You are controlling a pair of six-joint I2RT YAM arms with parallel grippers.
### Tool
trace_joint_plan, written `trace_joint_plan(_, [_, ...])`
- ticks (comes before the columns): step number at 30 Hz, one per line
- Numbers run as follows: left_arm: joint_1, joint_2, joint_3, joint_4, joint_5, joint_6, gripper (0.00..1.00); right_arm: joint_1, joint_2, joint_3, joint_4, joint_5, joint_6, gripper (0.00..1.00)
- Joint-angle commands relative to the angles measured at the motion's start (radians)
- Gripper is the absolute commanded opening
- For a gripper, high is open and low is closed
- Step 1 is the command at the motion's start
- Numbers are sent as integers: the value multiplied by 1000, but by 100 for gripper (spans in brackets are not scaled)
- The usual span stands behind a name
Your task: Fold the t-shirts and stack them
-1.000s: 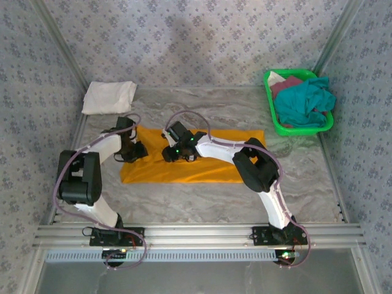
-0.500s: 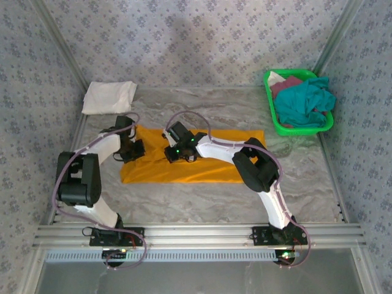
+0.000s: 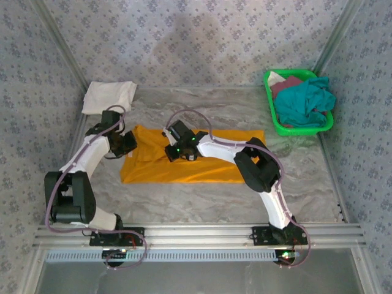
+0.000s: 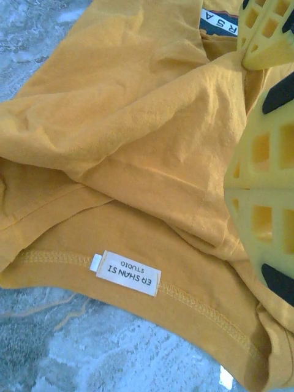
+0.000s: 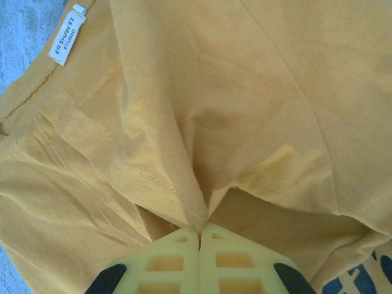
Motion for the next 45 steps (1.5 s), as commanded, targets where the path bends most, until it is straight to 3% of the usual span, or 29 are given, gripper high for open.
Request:
trace_joint_plan(1, [15, -35, 5, -42, 8, -17, 0, 1, -77, 3, -11, 49, -57, 0])
trace_joint_plan(4, [11, -35, -9, -30, 39, 29, 0, -2, -80, 17, -31, 56, -72, 0])
trace_joint_plan(5, [3, -26, -13, -31, 41, 53, 12, -3, -79, 19, -34, 53, -74, 0])
trace_joint_plan(6, [-5, -17, -18, -34, 33, 68, 16, -2, -78, 20, -35, 50, -74, 0])
trace_joint_plan(20, [-32, 101, -69, 53, 98, 76, 39, -18, -93, 80, -50, 29, -16, 0])
trace_joint_plan(26, [-33, 139, -76, 91, 68, 68, 41, -30, -86, 85, -43, -1, 14, 0])
trace_joint_plan(32, [-30, 192, -69, 169, 60, 32, 32, -32, -86, 80, -35, -9, 23, 0])
trace_joint_plan(34, [-31, 214, -56, 178, 64, 28, 20, -33, -86, 78, -34, -10, 24, 0])
trace_joint_plan(40, [-31, 242, -38, 199, 55, 12, 4, -40, -83, 73, -35, -11, 26, 0])
trace_joint_plan(45, [-31, 204, -26, 176, 56, 1, 0, -47, -89, 77, -48, -5, 21, 0])
